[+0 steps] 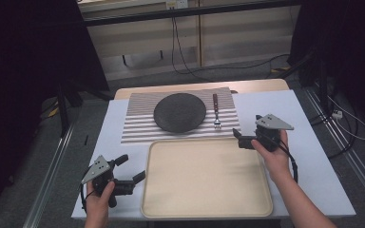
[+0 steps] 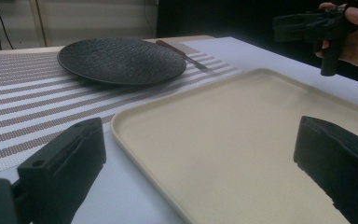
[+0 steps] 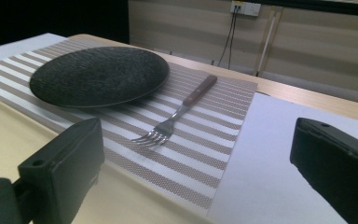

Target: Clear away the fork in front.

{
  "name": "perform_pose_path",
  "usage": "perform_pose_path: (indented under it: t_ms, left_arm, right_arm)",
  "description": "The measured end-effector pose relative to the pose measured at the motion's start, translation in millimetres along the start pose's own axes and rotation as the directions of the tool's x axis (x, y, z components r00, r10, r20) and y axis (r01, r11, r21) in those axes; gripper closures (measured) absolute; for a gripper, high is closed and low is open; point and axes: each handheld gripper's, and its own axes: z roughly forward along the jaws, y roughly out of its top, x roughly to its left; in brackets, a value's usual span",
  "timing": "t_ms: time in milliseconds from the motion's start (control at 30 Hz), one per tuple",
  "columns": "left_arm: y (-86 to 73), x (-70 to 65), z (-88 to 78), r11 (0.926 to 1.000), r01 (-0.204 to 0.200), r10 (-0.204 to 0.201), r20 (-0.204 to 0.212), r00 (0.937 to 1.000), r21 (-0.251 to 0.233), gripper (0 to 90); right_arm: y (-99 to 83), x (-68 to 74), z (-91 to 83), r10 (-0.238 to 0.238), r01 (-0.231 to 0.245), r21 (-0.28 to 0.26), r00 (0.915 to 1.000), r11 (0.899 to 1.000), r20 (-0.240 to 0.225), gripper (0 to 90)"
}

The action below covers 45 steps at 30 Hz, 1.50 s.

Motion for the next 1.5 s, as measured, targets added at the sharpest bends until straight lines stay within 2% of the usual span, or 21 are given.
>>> perform_pose_path:
  t_ms: [167, 300, 667, 767, 833, 1233, 1500]
  left_arm:
    - [-0.1, -0.8, 1.2, 1.0, -0.002, 0.002, 0.002, 1.0, 0.0, 2.4]
    - [0.1, -0.9, 1.6, 1.0, -0.003, 0.003, 0.006, 1.0, -0.001, 2.4]
    - [0.6, 0.9, 1.8, 1.0, 0.004, -0.004, 0.004, 1.0, -0.004, 2.4]
    - [0.6, 1.3, 2.1, 1.0, 0.002, -0.002, 0.004, 1.0, -0.004, 2.4]
    - [0.7, 1.7, 1.9, 1.0, 0.004, -0.004, 0.004, 1.0, -0.005, 2.4]
    - [1.0, 1.9, 2.3, 0.9999, 0.008, -0.008, 0.005, 1.0, -0.011, 2.4]
    - [1.0, 2.1, 1.8, 0.9999, 0.003, -0.002, 0.005, 1.0, -0.011, 2.4]
  right_arm:
    - [5.2, -1.8, 11.1, 0.019, -0.019, 0.008, 0.9998, 1.0, -0.003, 2.9]
    - [10.6, -4.1, 22.3, 0.017, -0.017, 0.02, 0.9998, 1.0, 0.008, 3.0]
    - [16.1, -13.1, 49.8, 0.07, -0.071, 0.018, 0.9962, 0.997, 0.051, 3.5]
    - [16.7, -13.4, 53.5, 0.068, -0.069, 0.021, 0.9961, 0.997, 0.056, 3.6]
    - [17.1, -11.6, 59.0, 0.048, -0.05, 0.035, 0.9972, 0.998, 0.058, 3.7]
    - [26.2, -7.2, 83.1, 0.046, -0.049, 0.052, 0.9979, 0.997, 0.046, 3.7]
    - [27.9, -7.4, 99.6, 0.052, -0.057, 0.076, 0.9969, 0.996, 0.059, 3.4]
